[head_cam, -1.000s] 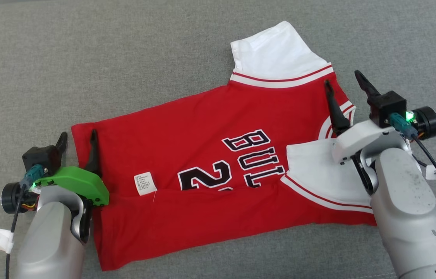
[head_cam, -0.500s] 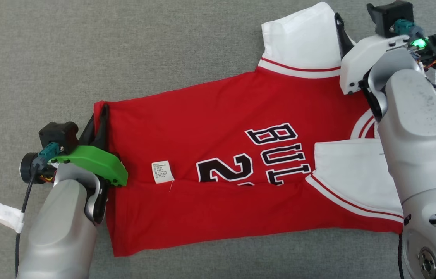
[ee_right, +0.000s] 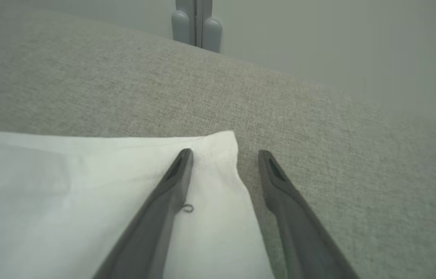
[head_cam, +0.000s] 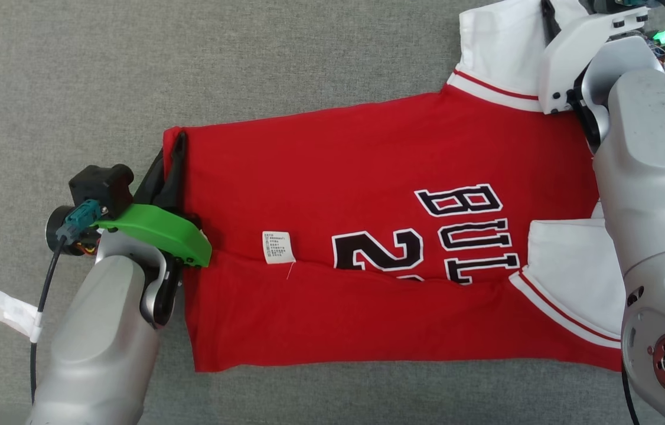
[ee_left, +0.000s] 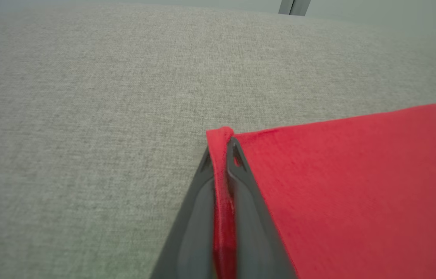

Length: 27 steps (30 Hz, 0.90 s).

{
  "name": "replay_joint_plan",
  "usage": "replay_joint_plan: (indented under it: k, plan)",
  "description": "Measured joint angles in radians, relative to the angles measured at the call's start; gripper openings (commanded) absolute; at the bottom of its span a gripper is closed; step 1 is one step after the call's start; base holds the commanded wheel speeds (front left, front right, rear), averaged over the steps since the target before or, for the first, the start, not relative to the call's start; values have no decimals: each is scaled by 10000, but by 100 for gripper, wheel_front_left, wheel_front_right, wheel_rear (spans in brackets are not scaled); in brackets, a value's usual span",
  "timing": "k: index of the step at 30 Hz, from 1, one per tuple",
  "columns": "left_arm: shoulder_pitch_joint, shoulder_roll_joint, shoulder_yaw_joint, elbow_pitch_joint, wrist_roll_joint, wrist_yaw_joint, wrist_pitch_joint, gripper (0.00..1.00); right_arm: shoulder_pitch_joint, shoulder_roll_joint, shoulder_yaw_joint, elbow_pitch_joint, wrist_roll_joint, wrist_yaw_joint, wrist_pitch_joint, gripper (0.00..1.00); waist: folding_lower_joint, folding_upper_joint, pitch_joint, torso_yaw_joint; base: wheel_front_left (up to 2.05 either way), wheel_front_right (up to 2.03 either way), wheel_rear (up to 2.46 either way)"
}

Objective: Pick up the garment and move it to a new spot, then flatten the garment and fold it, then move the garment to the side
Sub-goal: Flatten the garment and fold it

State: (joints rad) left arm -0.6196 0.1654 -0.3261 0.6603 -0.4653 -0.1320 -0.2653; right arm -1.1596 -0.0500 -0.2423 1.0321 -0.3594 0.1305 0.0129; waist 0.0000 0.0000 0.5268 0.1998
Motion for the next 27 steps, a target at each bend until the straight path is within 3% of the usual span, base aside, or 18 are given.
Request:
replay_joint_plan:
  k: [8, 14, 19, 27]
  plan:
    - [15, -19, 525, -629, 151, 0, 12, 0, 30, 10, -984, -428, -495, 12, -1835, 0, 0, 0, -263, -88, 0, 0, 0]
    - [356, -163, 1281, -1279, 550, 0, 12, 0, 342, 21, -926, -522, -245, 12, -2669, 0, 0, 0, -730, -242, 0, 0, 0]
    - [787, -180, 1672, -1488, 968, 0, 12, 0, 1239, 13, -311, -1843, 989, 12, -2748, 0, 0, 0, -1217, -477, 0, 0, 0]
    - [1848, -121, 2059, -1235, 1513, 0, 12, 0, 4366, 13, 1070, -4038, 3386, 10, -2748, 0, 0, 0, -2113, -947, 0, 0, 0]
